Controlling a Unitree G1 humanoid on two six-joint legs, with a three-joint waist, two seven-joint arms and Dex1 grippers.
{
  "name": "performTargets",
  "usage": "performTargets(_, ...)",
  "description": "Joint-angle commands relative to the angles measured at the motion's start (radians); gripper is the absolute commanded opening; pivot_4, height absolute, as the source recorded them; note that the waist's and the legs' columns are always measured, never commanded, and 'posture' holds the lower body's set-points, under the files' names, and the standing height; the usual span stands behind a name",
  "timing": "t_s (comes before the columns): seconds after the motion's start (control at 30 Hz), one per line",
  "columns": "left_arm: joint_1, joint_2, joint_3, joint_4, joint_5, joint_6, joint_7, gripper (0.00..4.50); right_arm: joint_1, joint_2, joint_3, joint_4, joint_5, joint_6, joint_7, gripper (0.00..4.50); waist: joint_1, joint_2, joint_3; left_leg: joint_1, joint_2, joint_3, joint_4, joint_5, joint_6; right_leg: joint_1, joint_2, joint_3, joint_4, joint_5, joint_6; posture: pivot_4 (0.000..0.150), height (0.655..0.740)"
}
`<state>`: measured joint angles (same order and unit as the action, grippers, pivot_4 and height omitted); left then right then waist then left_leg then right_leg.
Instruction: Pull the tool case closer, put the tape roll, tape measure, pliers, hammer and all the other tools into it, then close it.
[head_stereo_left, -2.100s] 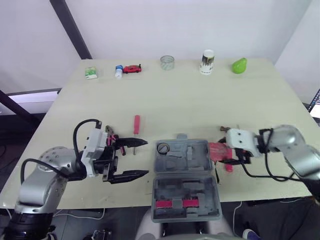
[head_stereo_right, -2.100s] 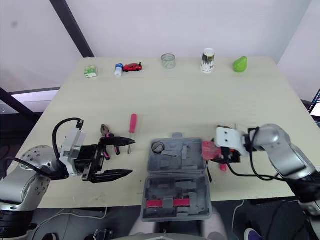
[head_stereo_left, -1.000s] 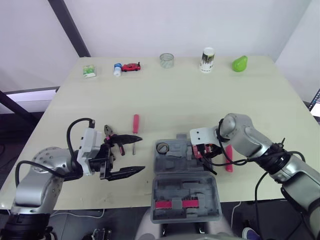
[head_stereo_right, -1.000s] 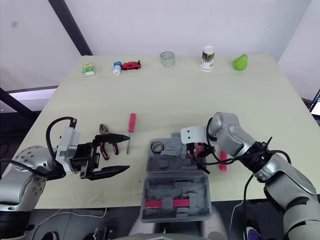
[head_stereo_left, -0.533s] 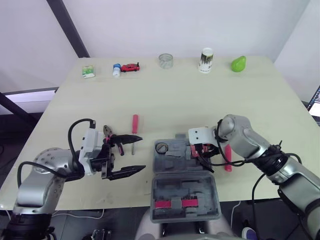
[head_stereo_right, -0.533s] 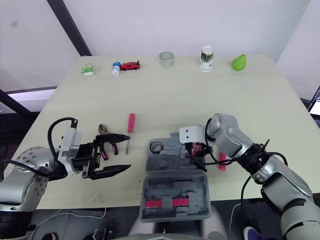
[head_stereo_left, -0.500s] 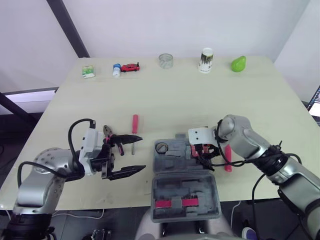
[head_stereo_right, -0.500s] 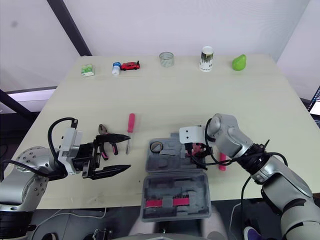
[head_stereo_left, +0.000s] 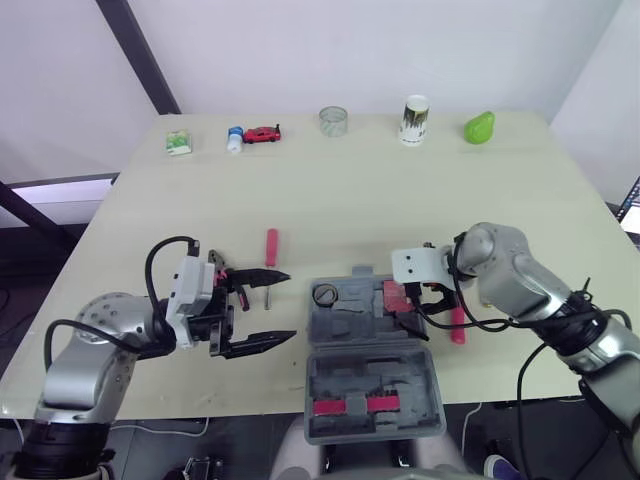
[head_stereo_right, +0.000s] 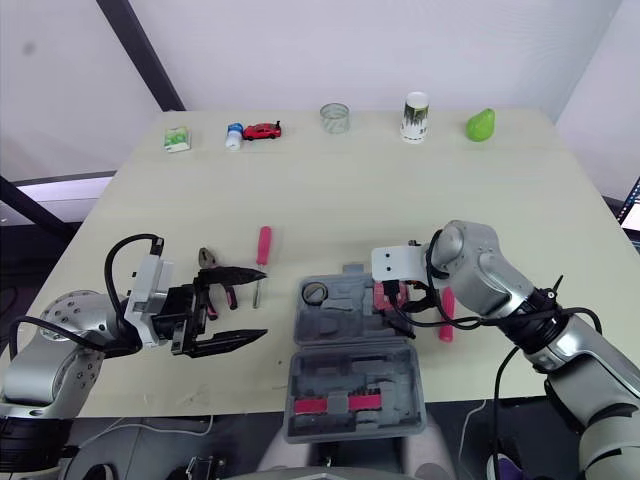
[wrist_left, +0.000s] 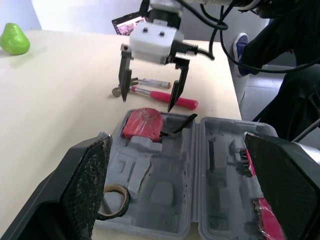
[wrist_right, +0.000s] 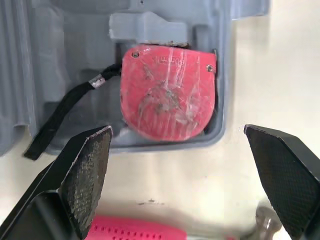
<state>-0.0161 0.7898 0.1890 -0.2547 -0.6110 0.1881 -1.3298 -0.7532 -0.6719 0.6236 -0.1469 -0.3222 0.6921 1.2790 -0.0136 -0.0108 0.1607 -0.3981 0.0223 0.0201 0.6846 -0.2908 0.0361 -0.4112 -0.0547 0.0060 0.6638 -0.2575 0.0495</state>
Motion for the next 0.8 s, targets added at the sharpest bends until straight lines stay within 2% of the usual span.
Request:
performTargets(0.03, -0.002, 0.001, 0.011, -0.009, -0.009, -0.012, -0.003, 4.50, 0.074, 0.024, -0.161, -0.058, 0.105, 0.007, -0.063, 4.46, 0.000, 0.000, 0.000, 0.000, 0.000, 0.000, 0.000, 0.000, 0.000, 0.000, 0.000, 0.000, 0.000, 0.000, 0.000, 0.150, 0.7400)
performTargets(0.1, -0.002, 0.004, 0.013, -0.008, -0.009, -0.012, -0.002, 4.50, 0.135, 0.030, -0.235, -0.052, 0.163, -0.030, -0.092, 4.46, 0.001, 0.000, 0.000, 0.000, 0.000, 0.000, 0.000, 0.000, 0.000, 0.000, 0.000, 0.000, 0.000, 0.000, 0.000, 0.150, 0.7400)
performTargets(0.2, -0.002, 0.006, 0.015, -0.007, -0.007, -0.012, -0.002, 4.50, 0.213, 0.044, -0.329, -0.025, 0.234, -0.138, -0.145, 3.69, 0.003, 0.000, 0.000, 0.000, 0.000, 0.000, 0.000, 0.000, 0.000, 0.001, 0.000, 0.000, 0.000, 0.000, 0.000, 0.150, 0.7400)
performTargets(0.3, -0.007, 0.005, 0.013, -0.003, -0.007, -0.012, -0.001, 4.50, 0.279, 0.063, -0.401, 0.009, 0.300, -0.228, -0.189, 2.25, 0.002, 0.000, 0.000, 0.000, 0.000, 0.001, 0.000, 0.000, 0.000, 0.001, 0.000, 0.001, 0.000, 0.000, 0.000, 0.150, 0.7400)
performTargets(0.43, -0.012, 0.002, 0.007, 0.005, 0.001, -0.019, -0.002, 4.50, 0.354, 0.138, -0.494, 0.093, 0.398, -0.391, -0.244, 2.25, 0.000, -0.001, 0.000, 0.000, 0.000, 0.000, 0.000, 0.000, 0.000, 0.001, 0.001, 0.000, 0.000, 0.000, 0.000, 0.150, 0.7400)
performTargets(0.67, -0.017, 0.000, 0.004, 0.016, 0.005, -0.028, -0.003, 4.50, 0.406, 0.221, -0.557, 0.200, 0.517, -0.535, -0.263, 2.25, 0.000, -0.001, 0.000, 0.001, 0.000, 0.001, 0.000, 0.000, 0.000, 0.001, 0.001, 0.001, 0.000, 0.000, 0.000, 0.150, 0.7400)
performTargets(0.8, -0.006, -0.007, 0.002, 0.004, 0.006, -0.027, 0.009, 4.50, 0.449, 0.241, -0.571, 0.306, 0.587, -0.698, -0.157, 2.25, 0.003, -0.001, 0.000, 0.001, 0.000, 0.001, 0.000, 0.000, 0.000, 0.001, 0.001, 0.001, -0.001, 0.000, 0.000, 0.150, 0.7400)
